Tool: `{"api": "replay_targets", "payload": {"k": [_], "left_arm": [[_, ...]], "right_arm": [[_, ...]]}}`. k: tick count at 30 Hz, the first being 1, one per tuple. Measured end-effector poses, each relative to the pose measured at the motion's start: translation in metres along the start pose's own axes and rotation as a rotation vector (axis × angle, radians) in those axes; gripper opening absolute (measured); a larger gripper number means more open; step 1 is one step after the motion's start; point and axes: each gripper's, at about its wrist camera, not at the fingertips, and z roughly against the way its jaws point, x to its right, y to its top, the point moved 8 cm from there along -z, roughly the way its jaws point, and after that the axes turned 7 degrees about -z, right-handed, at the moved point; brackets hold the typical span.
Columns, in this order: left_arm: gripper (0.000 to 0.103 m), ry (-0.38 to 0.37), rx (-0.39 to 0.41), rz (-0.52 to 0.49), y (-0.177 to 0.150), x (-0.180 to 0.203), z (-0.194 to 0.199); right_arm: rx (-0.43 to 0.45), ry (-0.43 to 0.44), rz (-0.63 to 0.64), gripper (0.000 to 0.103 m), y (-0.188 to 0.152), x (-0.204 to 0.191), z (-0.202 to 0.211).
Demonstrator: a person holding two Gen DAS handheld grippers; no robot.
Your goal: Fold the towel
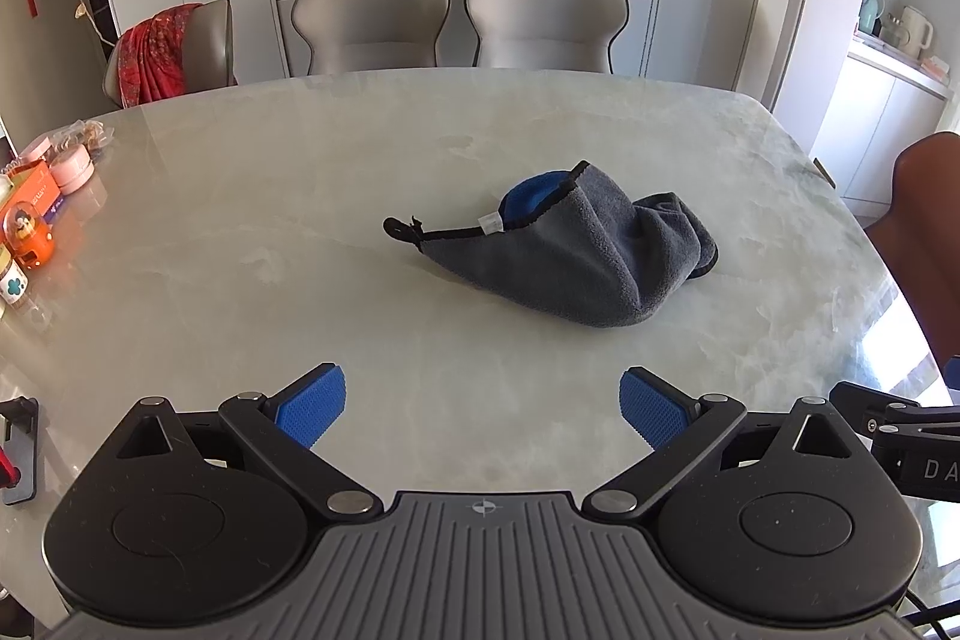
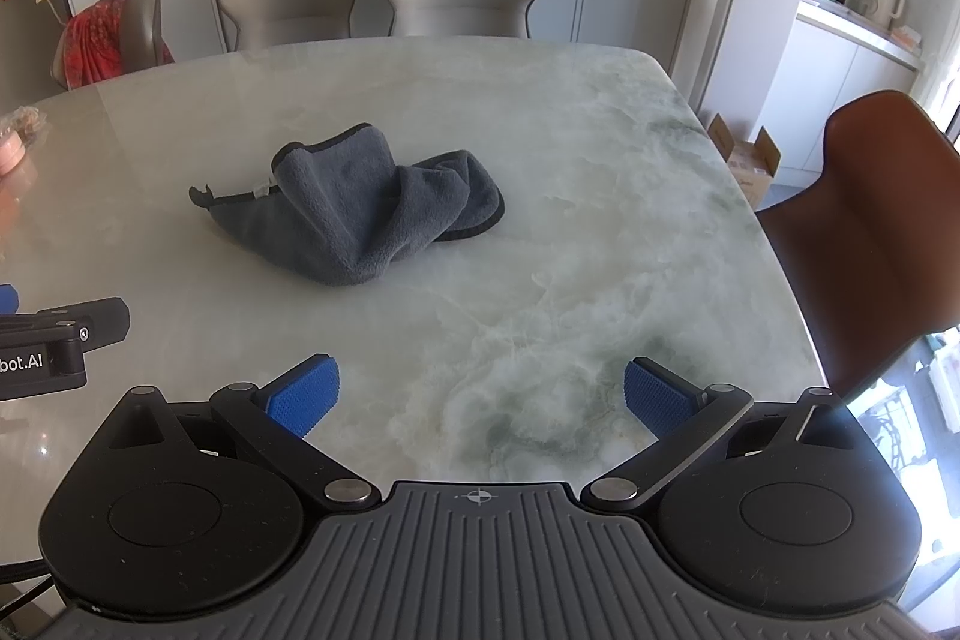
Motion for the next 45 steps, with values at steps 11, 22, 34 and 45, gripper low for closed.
{"api": "replay_targets", "payload": {"k": [11,22,34,45], "left_arm": [[0.100,-0.005,-0.004,0.021,0.004,-0.009,-0.006],[0.100,-0.075,0.073,-0.033,0.025,-0.016,-0.010],[0.100,-0.179,0.061,-0.118,0.048,-0.022,-0.053],[0.099,-0.210,0.016,-0.296,0.060,-0.029,-0.122]], "right_arm": [[0.136,0.107,0.013,0.102,0.018,0.002,0.019],[0.291,0.249,0.046,0.103,0.048,0.003,0.033],[0.123,0.294,0.209,0.100,0.098,-0.011,-0.040],[0.053,0.346,0.303,0.087,0.120,-0.046,-0.104]]}}
